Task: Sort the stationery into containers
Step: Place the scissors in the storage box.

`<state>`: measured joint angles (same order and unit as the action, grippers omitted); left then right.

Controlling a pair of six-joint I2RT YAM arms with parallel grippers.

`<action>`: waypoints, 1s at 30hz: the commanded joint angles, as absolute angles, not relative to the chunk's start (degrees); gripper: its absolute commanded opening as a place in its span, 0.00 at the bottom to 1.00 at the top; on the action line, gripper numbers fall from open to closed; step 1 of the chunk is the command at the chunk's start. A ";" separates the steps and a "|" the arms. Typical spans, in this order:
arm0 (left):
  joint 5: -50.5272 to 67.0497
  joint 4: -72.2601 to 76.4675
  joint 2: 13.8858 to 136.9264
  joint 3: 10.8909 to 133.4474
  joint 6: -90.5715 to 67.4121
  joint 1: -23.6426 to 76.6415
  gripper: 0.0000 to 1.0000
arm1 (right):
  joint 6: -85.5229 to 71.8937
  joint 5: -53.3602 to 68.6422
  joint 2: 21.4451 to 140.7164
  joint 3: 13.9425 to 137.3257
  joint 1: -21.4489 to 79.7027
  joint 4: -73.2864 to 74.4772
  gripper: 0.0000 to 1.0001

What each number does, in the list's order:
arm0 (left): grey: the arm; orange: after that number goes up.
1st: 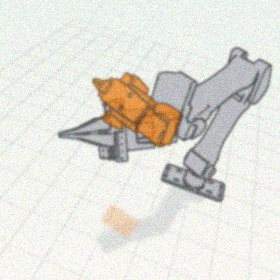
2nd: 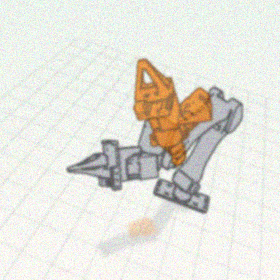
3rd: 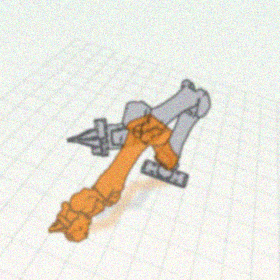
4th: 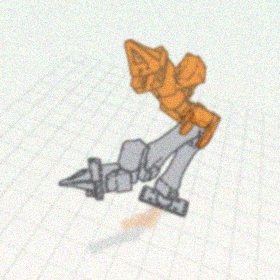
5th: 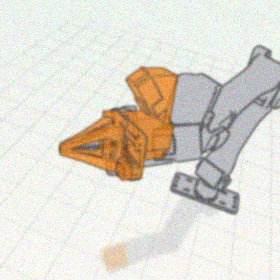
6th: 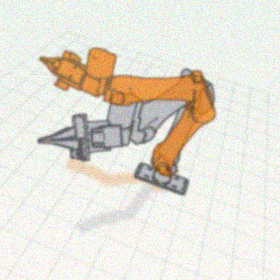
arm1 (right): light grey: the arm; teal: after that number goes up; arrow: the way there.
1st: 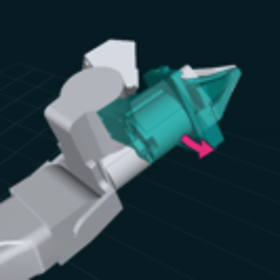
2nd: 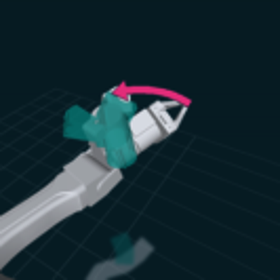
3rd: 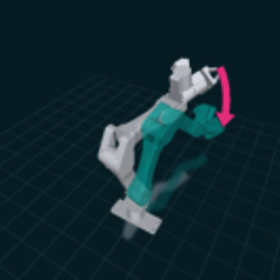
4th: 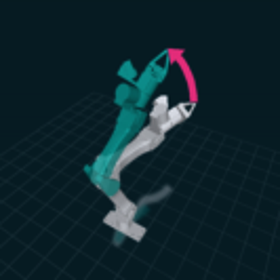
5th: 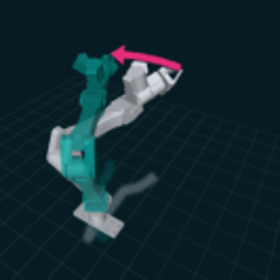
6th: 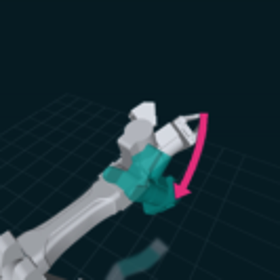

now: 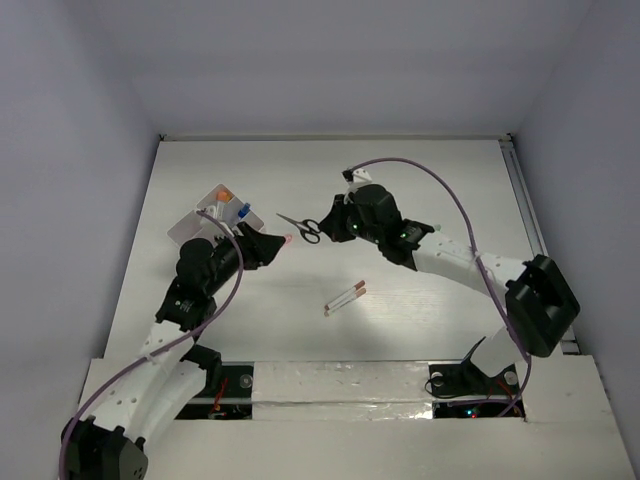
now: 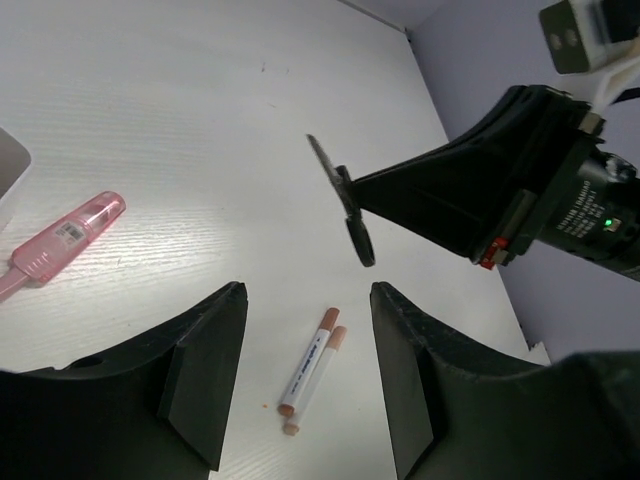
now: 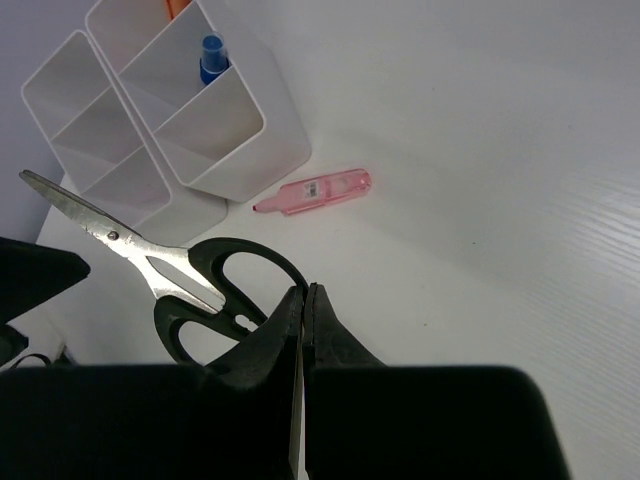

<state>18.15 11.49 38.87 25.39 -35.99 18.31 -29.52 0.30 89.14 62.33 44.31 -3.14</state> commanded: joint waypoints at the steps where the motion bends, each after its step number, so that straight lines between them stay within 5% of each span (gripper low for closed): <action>1: 16.08 16.17 39.46 27.34 -36.12 18.90 0.50 | -26.28 -2.72 83.25 60.40 44.56 -2.37 0.00; 24: 11.43 33.92 50.09 26.01 -41.04 25.58 0.50 | -27.07 -0.35 85.08 60.56 47.72 -7.82 0.00; 30: 9.85 34.54 51.85 26.81 -40.34 26.63 0.29 | -26.81 -0.35 85.52 60.73 48.25 -8.26 0.00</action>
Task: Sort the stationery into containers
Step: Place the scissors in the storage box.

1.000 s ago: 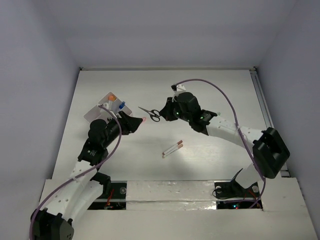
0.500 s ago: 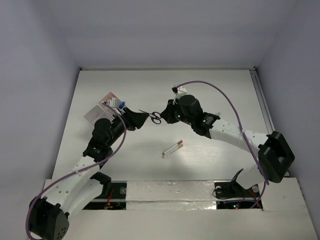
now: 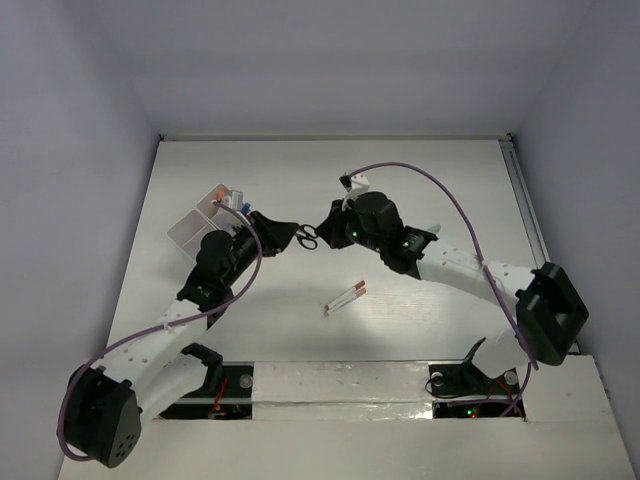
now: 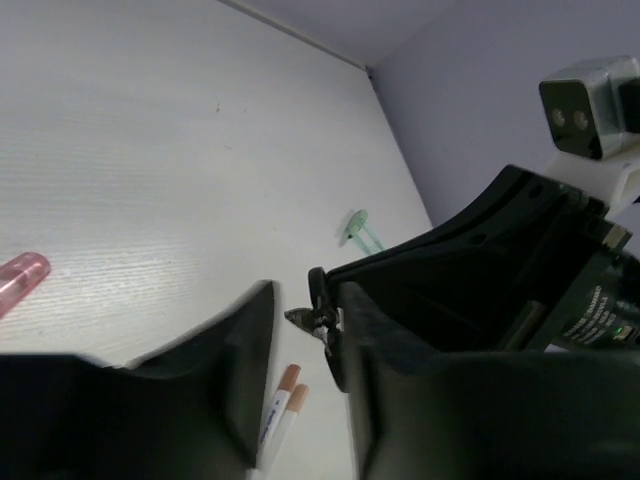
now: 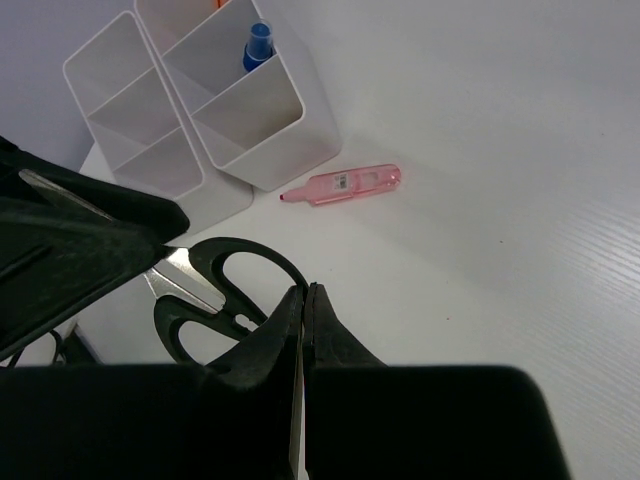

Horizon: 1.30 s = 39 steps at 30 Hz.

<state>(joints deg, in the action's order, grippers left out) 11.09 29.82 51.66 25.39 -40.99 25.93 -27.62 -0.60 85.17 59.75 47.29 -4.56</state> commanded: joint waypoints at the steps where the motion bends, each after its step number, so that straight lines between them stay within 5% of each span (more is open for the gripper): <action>1: 9.84 34.63 52.03 26.81 -40.25 26.63 0.18 | -26.81 -0.35 85.60 60.65 48.25 -8.35 0.00; 4: 9.41 34.81 52.82 26.89 -40.17 26.63 0.00 | -26.72 -0.44 85.78 60.38 48.25 -8.70 0.00; 12: 7.48 33.84 51.25 26.72 -39.46 27.16 0.00 | -27.51 -0.35 85.61 59.59 48.25 -9.05 0.02; 14: 6.86 33.14 50.54 26.98 -38.85 27.16 0.00 | -27.86 -0.44 85.25 59.24 48.25 -9.14 0.10; 19: 3.79 28.75 47.82 28.30 -37.53 27.16 0.00 | -28.47 1.58 84.03 58.27 48.25 -8.27 0.52; 24: -2.08 19.81 44.83 31.02 -33.94 27.16 0.00 | -26.90 2.99 79.03 56.61 48.25 -4.84 0.66; 39: -24.77 -16.86 45.77 50.70 -19.25 23.83 0.00 | -22.33 1.23 56.43 39.56 48.25 2.29 0.66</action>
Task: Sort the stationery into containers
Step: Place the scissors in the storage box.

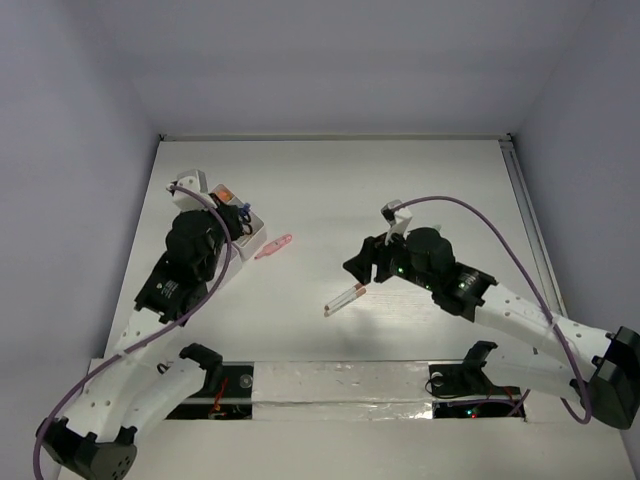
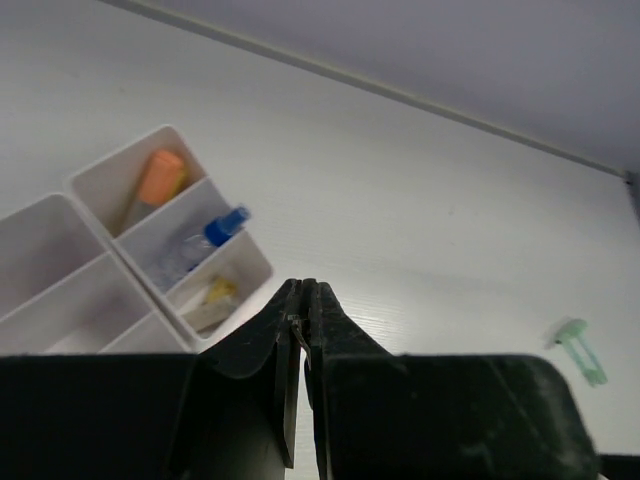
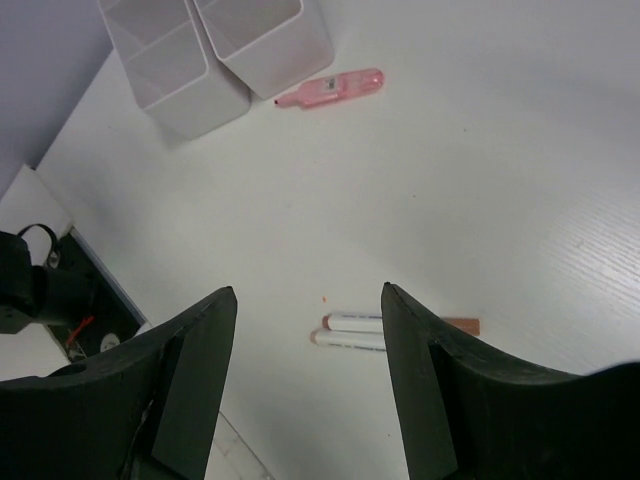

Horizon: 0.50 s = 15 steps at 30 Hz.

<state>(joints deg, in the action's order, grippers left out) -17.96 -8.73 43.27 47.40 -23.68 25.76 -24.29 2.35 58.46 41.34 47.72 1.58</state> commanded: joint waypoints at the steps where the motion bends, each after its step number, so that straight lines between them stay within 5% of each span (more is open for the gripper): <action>1: -24.87 -17.57 46.75 51.32 -18.90 22.69 0.00 | -22.15 1.06 55.90 38.94 48.25 1.59 0.66; 15: -25.31 -17.85 59.85 57.22 -14.42 5.72 0.00 | -23.55 3.25 50.89 36.12 48.25 0.62 0.65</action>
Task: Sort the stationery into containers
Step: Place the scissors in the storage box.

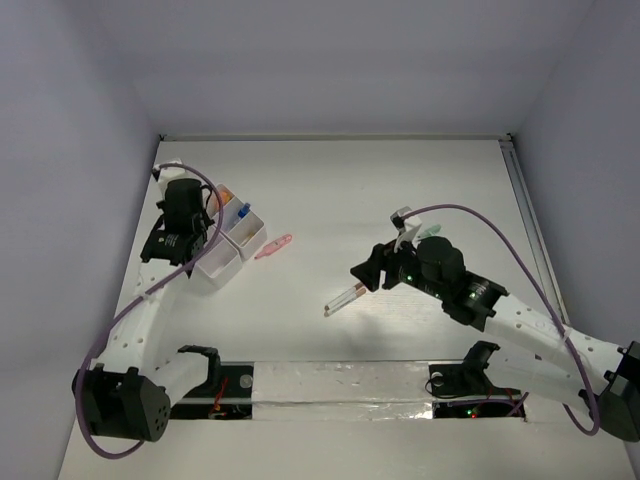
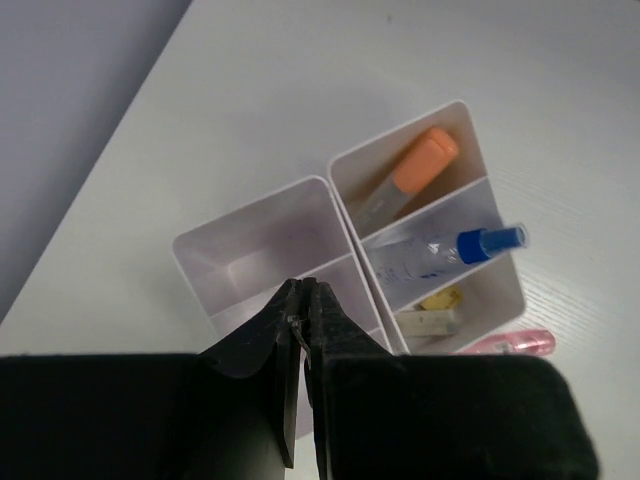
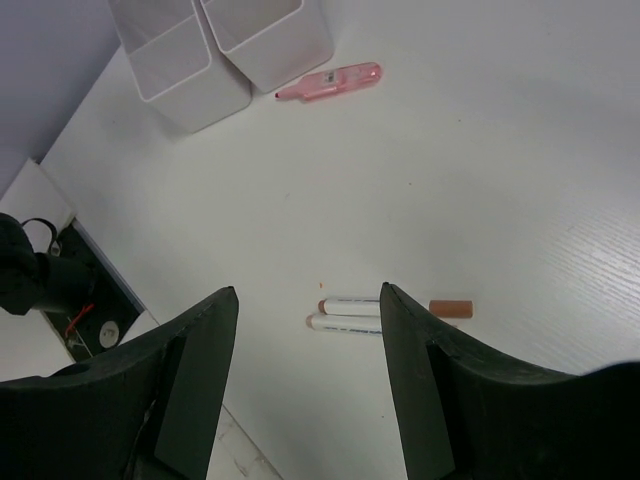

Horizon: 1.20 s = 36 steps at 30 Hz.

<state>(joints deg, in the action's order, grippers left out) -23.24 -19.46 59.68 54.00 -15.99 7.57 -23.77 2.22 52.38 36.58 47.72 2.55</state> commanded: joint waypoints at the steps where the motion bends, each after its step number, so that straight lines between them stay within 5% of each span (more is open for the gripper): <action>1: -26.10 -17.41 60.29 57.30 -14.07 4.76 0.00 | -23.55 3.25 50.71 36.04 48.25 0.62 0.65; 36: -24.00 -12.13 67.94 54.58 -17.31 -0.88 0.00 | -23.55 5.19 49.92 35.68 48.25 0.62 0.64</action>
<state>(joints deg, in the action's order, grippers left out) -24.25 -14.33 68.42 55.22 -16.58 -0.49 -23.81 4.58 51.33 35.64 47.72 2.57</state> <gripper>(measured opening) 0.021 0.644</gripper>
